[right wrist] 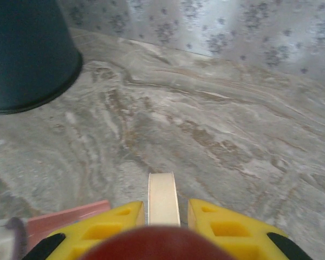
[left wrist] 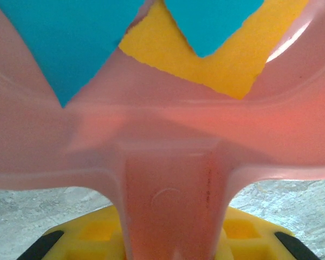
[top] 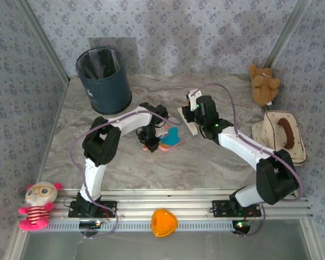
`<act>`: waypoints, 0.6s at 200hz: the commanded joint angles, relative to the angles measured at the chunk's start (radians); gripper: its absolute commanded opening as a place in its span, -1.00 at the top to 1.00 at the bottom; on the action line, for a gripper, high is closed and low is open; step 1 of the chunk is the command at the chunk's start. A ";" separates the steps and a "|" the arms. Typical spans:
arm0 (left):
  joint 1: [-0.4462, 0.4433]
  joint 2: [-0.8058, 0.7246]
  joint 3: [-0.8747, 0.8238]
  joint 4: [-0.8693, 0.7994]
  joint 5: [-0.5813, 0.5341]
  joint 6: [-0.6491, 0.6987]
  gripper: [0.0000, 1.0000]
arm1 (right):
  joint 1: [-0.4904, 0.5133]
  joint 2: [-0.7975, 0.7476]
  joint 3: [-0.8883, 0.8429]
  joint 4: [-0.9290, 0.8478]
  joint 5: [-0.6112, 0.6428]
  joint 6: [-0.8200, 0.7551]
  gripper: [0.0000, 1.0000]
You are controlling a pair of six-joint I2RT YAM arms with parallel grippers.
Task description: Sweep away the paper scraps from the table
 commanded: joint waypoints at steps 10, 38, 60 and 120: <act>0.001 -0.013 -0.006 -0.003 0.005 -0.015 1.00 | 0.004 0.018 0.020 -0.019 0.109 0.008 1.00; 0.000 -0.014 -0.007 -0.003 0.006 -0.015 1.00 | 0.010 0.055 0.038 -0.040 0.048 -0.008 1.00; 0.000 -0.012 -0.009 -0.001 0.006 -0.012 1.00 | 0.023 0.078 0.050 -0.056 -0.003 -0.021 1.00; -0.001 -0.010 -0.012 -0.002 0.011 -0.013 1.00 | 0.037 0.083 0.058 -0.073 -0.184 -0.046 1.00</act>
